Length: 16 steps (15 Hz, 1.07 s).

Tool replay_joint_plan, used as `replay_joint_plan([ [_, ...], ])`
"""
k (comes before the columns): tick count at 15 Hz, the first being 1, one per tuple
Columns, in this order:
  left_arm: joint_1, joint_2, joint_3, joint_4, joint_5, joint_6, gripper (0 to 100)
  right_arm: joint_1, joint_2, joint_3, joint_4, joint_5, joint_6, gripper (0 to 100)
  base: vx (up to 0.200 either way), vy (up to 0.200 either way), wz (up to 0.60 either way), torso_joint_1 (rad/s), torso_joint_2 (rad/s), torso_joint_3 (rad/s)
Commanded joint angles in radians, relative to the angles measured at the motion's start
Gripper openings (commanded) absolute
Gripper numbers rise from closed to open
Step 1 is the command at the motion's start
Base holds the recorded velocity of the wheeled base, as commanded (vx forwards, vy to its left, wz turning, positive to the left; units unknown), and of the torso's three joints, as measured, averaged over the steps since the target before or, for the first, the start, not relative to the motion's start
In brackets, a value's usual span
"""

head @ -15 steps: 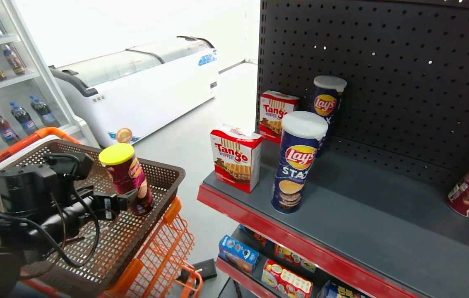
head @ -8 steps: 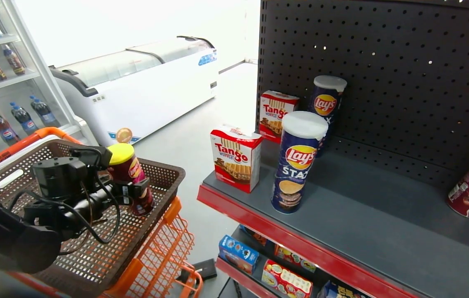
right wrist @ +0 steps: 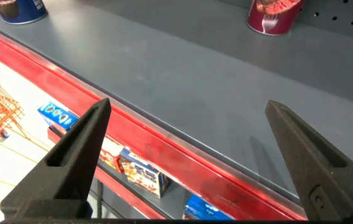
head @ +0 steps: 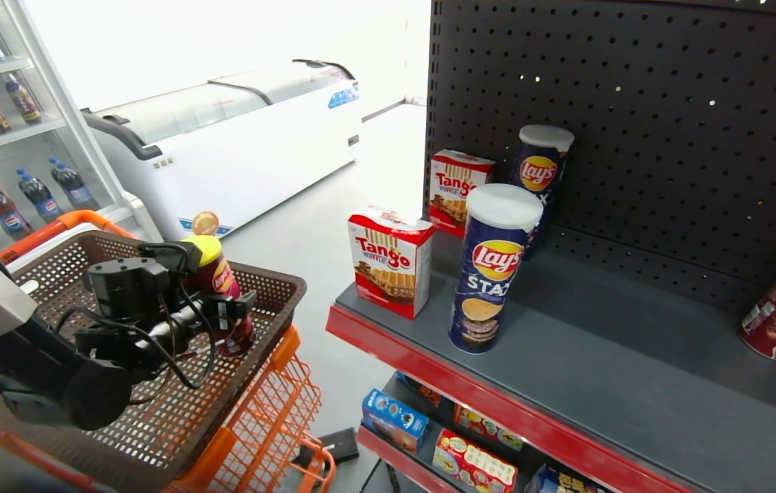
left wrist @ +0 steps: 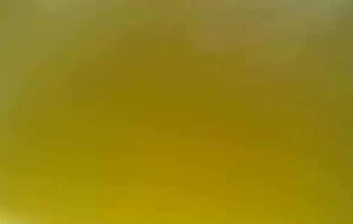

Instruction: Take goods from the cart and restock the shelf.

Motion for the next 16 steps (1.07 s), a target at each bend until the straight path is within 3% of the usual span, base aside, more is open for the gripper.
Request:
replay_joint_plan([
  [1,-0.004,-0.004,-0.003,0.002,-0.001,-0.002,100,0.0,0.0,0.0,0.0,0.0,0.0,100,0.0,0.0,0.0,0.0,0.0,0.0],
  [10,-0.013,-0.028,-0.054,0.026,-0.003,0.001,100,0.001,0.0,0.0,0.0,0.0,0.0,100,0.0,0.0,0.0,0.0,0.0,0.0],
  [11,-0.015,-0.018,-0.06,0.026,-0.001,0.001,0,0.001,0.0,0.0,0.0,0.0,0.0,100,0.0,0.0,0.0,0.0,0.0,0.0],
  [16,-0.03,-0.007,-0.065,0.022,-0.001,0.006,0,0.0,0.0,0.0,0.0,0.0,0.0,100,0.0,0.0,0.0,0.0,0.0,0.0],
])
